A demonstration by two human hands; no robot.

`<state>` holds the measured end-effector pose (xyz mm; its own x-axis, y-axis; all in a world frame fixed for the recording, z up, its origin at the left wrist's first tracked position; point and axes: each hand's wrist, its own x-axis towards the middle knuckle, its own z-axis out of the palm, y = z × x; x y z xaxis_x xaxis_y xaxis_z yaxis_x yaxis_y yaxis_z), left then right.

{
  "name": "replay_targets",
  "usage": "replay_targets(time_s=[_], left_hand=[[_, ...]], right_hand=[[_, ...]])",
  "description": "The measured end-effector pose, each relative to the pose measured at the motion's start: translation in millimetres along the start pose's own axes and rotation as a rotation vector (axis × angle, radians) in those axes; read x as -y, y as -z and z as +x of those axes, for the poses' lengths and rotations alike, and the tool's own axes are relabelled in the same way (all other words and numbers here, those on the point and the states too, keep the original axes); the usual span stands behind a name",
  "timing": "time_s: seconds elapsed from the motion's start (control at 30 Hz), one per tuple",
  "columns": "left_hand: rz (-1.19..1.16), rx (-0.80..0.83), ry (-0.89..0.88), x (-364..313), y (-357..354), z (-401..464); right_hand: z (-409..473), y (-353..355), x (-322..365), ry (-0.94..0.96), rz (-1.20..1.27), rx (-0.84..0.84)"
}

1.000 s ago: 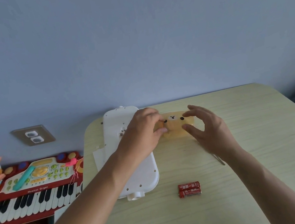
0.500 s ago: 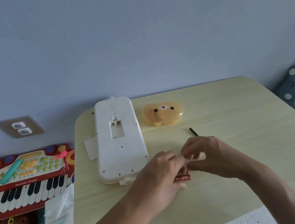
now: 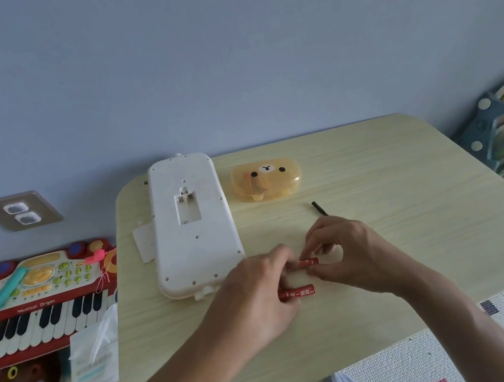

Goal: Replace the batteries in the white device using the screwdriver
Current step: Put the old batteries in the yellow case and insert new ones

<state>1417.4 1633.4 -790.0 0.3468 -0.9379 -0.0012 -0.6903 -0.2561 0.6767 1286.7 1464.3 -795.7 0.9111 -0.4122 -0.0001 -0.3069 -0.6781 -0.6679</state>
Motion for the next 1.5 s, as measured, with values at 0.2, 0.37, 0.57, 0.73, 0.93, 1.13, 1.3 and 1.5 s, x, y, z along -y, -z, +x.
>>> replay_targets(time_s=[0.2, 0.37, 0.57, 0.73, 0.93, 1.13, 1.3, 1.5], left_hand=[[-0.274, -0.091, 0.011, -4.6, 17.9, -4.7], [-0.559, -0.160, 0.163, 11.5, 48.6, -0.4], [-0.784, -0.366, 0.257, 43.6, 86.4, 0.1], [-0.529, -0.583, 0.229, 77.6, 106.2, 20.3], [-0.299, -0.642, 0.236, 89.1, 104.0, 49.7], [-0.242, -0.673, 0.240, 92.8, 100.0, 60.9], [-0.221, -0.624, 0.265, 102.8, 95.0, 60.5], [-0.175, -0.581, 0.248, 106.9, 96.0, 59.1]], right_hand=[[5.1, 3.0, 9.1, -0.075, 0.220, -0.079], [21.5, 4.2, 28.4, -0.157, 0.556, -0.177], [60.0, -7.0, 54.1, -0.107, 0.698, -0.137], [101.8, -26.9, 75.8, -0.071, 0.671, -0.178], [139.3, -48.3, 84.9, -0.054, 0.576, -0.212], [153.7, -60.7, 79.9, -0.081, 0.491, -0.275], [155.4, -61.9, 80.8, -0.085, 0.482, -0.283], [155.6, -62.7, 79.6, -0.080, 0.495, -0.294]])
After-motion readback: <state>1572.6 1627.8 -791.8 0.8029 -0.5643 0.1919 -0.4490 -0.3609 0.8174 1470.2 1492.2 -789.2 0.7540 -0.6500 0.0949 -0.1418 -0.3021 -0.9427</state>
